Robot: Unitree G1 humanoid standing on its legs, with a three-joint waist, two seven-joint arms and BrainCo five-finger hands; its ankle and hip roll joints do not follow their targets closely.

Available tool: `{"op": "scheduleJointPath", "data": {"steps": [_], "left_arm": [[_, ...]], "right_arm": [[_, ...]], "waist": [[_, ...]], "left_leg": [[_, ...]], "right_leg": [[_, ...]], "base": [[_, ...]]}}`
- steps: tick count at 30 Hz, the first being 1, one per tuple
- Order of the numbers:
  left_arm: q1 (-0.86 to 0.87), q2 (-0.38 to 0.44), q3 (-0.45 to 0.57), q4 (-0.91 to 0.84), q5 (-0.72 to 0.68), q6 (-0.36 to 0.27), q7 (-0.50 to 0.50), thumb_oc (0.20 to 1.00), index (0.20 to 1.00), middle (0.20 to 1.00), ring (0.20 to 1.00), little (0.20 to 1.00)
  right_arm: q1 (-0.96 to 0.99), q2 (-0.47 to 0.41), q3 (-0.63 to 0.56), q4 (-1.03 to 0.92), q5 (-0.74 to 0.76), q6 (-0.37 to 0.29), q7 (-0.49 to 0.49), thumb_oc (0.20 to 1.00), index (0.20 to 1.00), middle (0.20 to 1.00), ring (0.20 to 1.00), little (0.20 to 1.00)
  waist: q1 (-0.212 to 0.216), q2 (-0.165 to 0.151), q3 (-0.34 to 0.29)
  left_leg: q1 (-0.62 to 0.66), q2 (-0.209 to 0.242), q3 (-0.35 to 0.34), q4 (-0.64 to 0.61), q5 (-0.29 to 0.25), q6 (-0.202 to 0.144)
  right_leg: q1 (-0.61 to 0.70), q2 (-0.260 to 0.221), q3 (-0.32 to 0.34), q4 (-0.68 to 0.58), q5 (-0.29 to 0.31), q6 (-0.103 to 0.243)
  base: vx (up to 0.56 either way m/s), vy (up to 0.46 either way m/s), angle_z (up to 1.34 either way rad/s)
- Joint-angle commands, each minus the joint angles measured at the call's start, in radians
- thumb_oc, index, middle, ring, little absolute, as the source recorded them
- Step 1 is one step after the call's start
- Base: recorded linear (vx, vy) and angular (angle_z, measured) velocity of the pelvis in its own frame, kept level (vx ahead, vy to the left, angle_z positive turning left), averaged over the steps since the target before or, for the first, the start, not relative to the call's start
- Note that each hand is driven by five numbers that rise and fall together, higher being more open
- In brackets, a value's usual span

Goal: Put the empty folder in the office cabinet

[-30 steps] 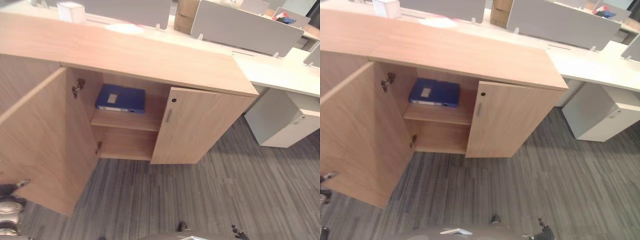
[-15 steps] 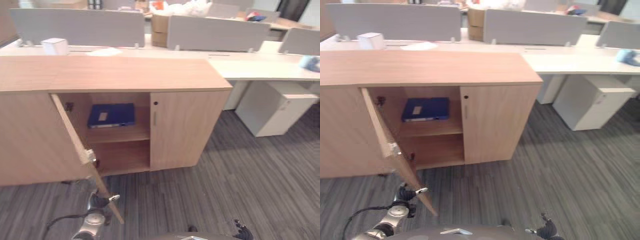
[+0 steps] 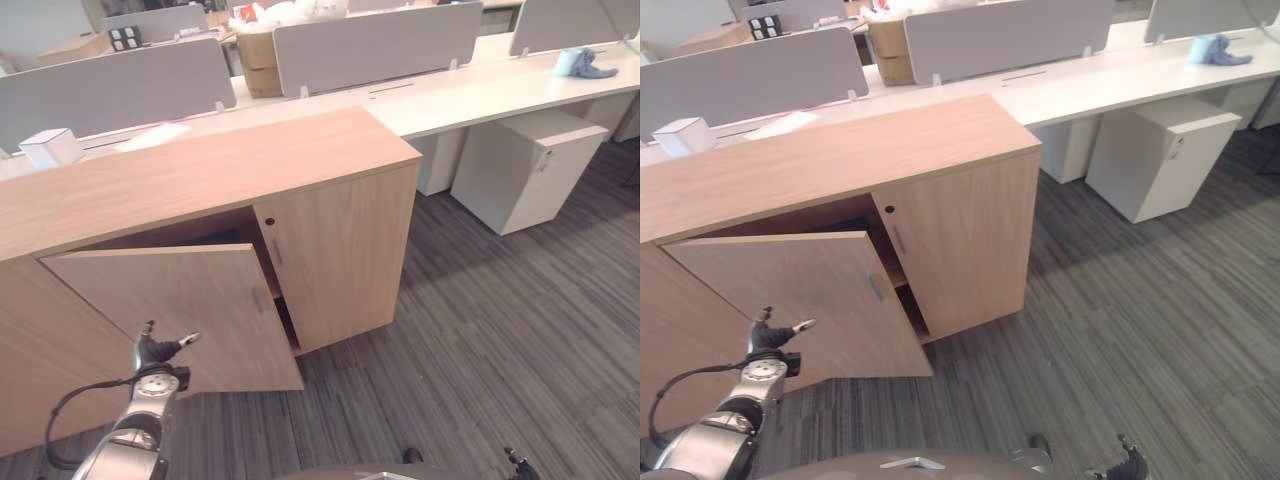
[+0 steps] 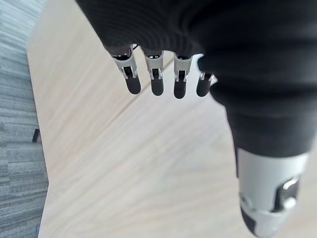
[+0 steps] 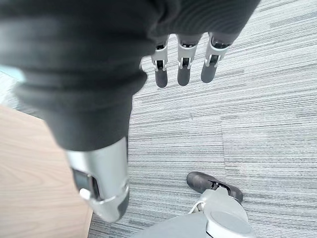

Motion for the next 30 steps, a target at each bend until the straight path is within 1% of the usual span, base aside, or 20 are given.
{"op": "scheduleJointPath", "data": {"steps": [1,2,4,6,8,9,10,11,12,13,15,16,17,18,19,20,22,25,30], "left_arm": [[-0.035,0.032,0.013,0.022,-0.013,-0.034,-0.025,1.000,1.000,1.000,1.000,1.000],[-0.016,0.024,0.005,0.017,-0.011,-0.033,-0.040,1.000,1.000,1.000,1.000,1.000],[0.041,-0.012,-0.012,0.025,-0.004,-0.022,-0.080,1.000,1.000,1.000,1.000,1.000],[0.090,-0.051,-0.020,0.040,0.009,-0.010,-0.107,1.000,1.000,1.000,1.000,1.000],[0.146,-0.087,-0.031,0.059,0.044,0.004,-0.128,1.000,1.000,1.000,1.000,1.000],[0.146,-0.087,-0.031,0.059,0.044,0.004,-0.128,1.000,1.000,1.000,1.000,1.000],[0.173,-0.110,-0.032,0.074,0.057,0.012,-0.139,1.000,1.000,1.000,1.000,1.000],[0.201,-0.131,-0.038,0.086,0.073,0.021,-0.148,1.000,1.000,1.000,1.000,1.000],[0.223,-0.155,-0.048,0.106,0.096,0.028,-0.159,1.000,1.000,1.000,1.000,1.000],[0.248,-0.173,-0.056,0.125,0.119,0.037,-0.177,1.000,1.000,1.000,1.000,1.000],[0.299,-0.205,-0.067,0.167,0.173,0.057,-0.203,1.000,1.000,1.000,1.000,1.000],[0.323,-0.222,-0.065,0.193,0.198,0.075,-0.223,1.000,1.000,1.000,1.000,1.000],[0.330,-0.230,-0.065,0.201,0.204,0.082,-0.228,1.000,1.000,1.000,1.000,1.000],[0.336,-0.235,-0.062,0.204,0.205,0.088,-0.236,1.000,1.000,1.000,1.000,1.000],[0.337,-0.234,-0.062,0.204,0.205,0.088,-0.236,1.000,1.000,1.000,1.000,1.000],[0.336,-0.236,-0.049,0.210,0.194,0.099,-0.234,1.000,1.000,1.000,1.000,1.000],[0.337,-0.234,-0.048,0.212,0.197,0.107,-0.237,1.000,1.000,1.000,1.000,1.000],[0.325,-0.231,-0.073,0.205,0.201,0.110,-0.238,1.000,1.000,1.000,1.000,1.000],[0.302,-0.234,-0.107,0.176,0.187,0.112,-0.244,1.000,1.000,1.000,1.000,1.000]], "right_arm": [[-0.068,0.001,-0.008,0.014,-0.012,-0.027,-0.024,1.000,1.000,1.000,1.000,1.000],[-0.070,0.000,-0.010,0.016,-0.012,-0.027,-0.022,1.000,1.000,1.000,1.000,1.000],[-0.090,0.000,-0.018,0.046,-0.005,-0.022,-0.019,1.000,1.000,1.000,1.000,1.000],[-0.111,0.000,-0.016,0.068,-0.002,-0.018,-0.018,1.000,1.000,1.000,1.000,1.000],[-0.137,-0.005,-0.007,0.085,-0.009,-0.010,-0.014,1.000,1.000,1.000,1.000,1.000],[-0.137,-0.005,-0.007,0.085,-0.009,-0.010,-0.014,1.000,1.000,1.000,1.000,1.000],[-0.155,-0.007,0.001,0.099,-0.013,-0.006,-0.013,1.000,1.000,1.000,1.000,1.000],[-0.176,-0.010,0.009,0.113,-0.018,0.000,-0.011,1.000,1.000,1.000,1.000,1.000],[-0.192,-0.007,0.016,0.131,-0.021,0.005,-0.008,1.000,1.000,1.000,1.000,1.000],[-0.205,-0.002,0.018,0.146,-0.018,0.008,-0.005,1.000,1.000,1.000,1.000,1.000],[-0.229,0.012,0.026,0.177,-0.015,0.016,0.006,1.000,1.000,1.000,1.000,1.000],[-0.244,0.026,0.041,0.193,-0.023,0.024,0.010,1.000,1.000,1.000,1.000,1.000],[-0.254,0.036,0.052,0.202,-0.029,0.031,0.010,1.000,1.000,1.000,1.000,1.000],[-0.258,0.044,0.059,0.211,-0.035,0.035,0.012,1.000,1.000,1.000,1.000,1.000],[-0.258,0.045,0.059,0.211,-0.035,0.034,0.012,1.000,1.000,1.000,1.000,1.000],[-0.268,0.062,0.069,0.221,-0.043,0.044,0.017,1.000,1.000,1.000,1.000,1.000],[-0.269,0.077,0.083,0.239,-0.058,0.056,0.025,1.000,1.000,1.000,1.000,1.000],[-0.274,0.096,0.098,0.251,-0.068,0.071,0.033,1.000,1.000,1.000,1.000,1.000],[-0.287,0.113,0.121,0.268,-0.067,0.080,0.044,1.000,1.000,1.000,1.000,1.000]], "waist": [[0.010,-0.021,0.062],[0.013,-0.012,0.064],[0.028,0.008,0.071],[0.047,0.018,0.080],[0.070,0.020,0.088],[0.070,0.020,0.088],[0.085,0.016,0.094],[0.107,0.010,0.103],[0.124,-0.001,0.107],[0.139,-0.011,0.109],[0.173,-0.032,0.111],[0.197,-0.046,0.114],[0.212,-0.054,0.118],[0.217,-0.055,0.119],[0.216,-0.056,0.119],[0.223,-0.054,0.118],[0.224,-0.049,0.110],[0.220,-0.055,0.092],[0.226,-0.062,0.082]], "left_leg": [[0.043,0.081,-0.053,-0.006,-0.001,-0.038],[0.036,0.093,-0.059,-0.006,0.014,-0.041],[0.023,0.121,-0.072,-0.001,0.078,-0.055],[0.008,0.140,-0.092,0.015,0.137,-0.060],[-0.012,0.150,-0.104,0.049,0.152,-0.054],[-0.012,0.150,-0.104,0.049,0.152,-0.054],[-0.023,0.142,-0.123,0.071,0.145,-0.046],[-0.047,0.117,-0.178,0.101,0.133,-0.033],[-0.074,0.077,-0.234,0.123,0.107,-0.014],[-0.090,0.040,-0.271,0.131,0.070,0.005],[-0.120,-0.048,-0.331,0.148,-0.026,0.048],[-0.142,-0.124,-0.377,0.155,-0.081,0.078],[-0.161,-0.165,-0.401,0.165,-0.094,0.091],[-0.168,-0.191,-0.413,0.161,-0.103,0.104],[-0.167,-0.191,-0.413,0.161,-0.103,0.104],[-0.151,-0.213,-0.409,0.137,-0.107,0.120],[-0.121,-0.215,-0.405,0.099,-0.103,0.132],[-0.086,-0.218,-0.408,0.045,-0.089,0.134],[-0.060,-0.216,-0.416,0.008,-0.089,0.142]], "right_leg": [[0.014,-0.019,-0.010,0.011,-0.056,0.020],[0.020,-0.008,-0.014,0.011,-0.067,0.013],[0.035,0.020,-0.026,0.011,-0.091,-0.008],[0.052,0.045,-0.040,0.009,-0.112,-0.025],[0.068,0.064,-0.057,0.003,-0.130,-0.045],[0.068,0.064,-0.057,0.003,-0.130,-0.045],[0.072,0.070,-0.059,0.003,-0.137,-0.051],[0.073,0.074,-0.056,0.003,-0.142,-0.057],[0.076,0.073,-0.055,0.001,-0.144,-0.061],[0.077,0.072,-0.053,-0.001,-0.146,-0.064],[0.080,0.069,-0.043,-0.004,-0.149,-0.070],[0.081,0.075,-0.033,-0.003,-0.147,-0.078],[0.082,0.079,-0.030,-0.003,-0.146,-0.082],[0.084,0.086,-0.030,0.000,-0.147,-0.084],[0.085,0.086,-0.031,0.000,-0.148,-0.084],[0.084,0.100,-0.033,0.007,-0.149,-0.087],[0.092,0.115,-0.030,0.012,-0.154,-0.092],[0.105,0.120,-0.036,0.014,-0.157,-0.094],[0.111,0.123,-0.032,0.021,-0.155,-0.091]], "base": [[0.02,-0.230,0.16],[0.01,-0.192,0.24],[0.02,-0.160,0.26],[0.02,-0.182,0.14],[0.00,-0.159,0.18],[0.00,-0.112,0.23],[-0.01,-0.112,0.14],[-0.03,-0.173,0.12],[-0.04,-0.178,0.03],[-0.02,-0.199,0.08],[0.01,-0.195,0.10],[0.02,-0.174,-0.13],[0.01,-0.148,-0.18],[0.01,-0.060,-0.10],[0.00,-0.032,0.01],[0.00,0.000,0.00],[0.03,0.010,-0.05],[0.06,0.024,0.00],[0.03,0.034,-0.01]]}}
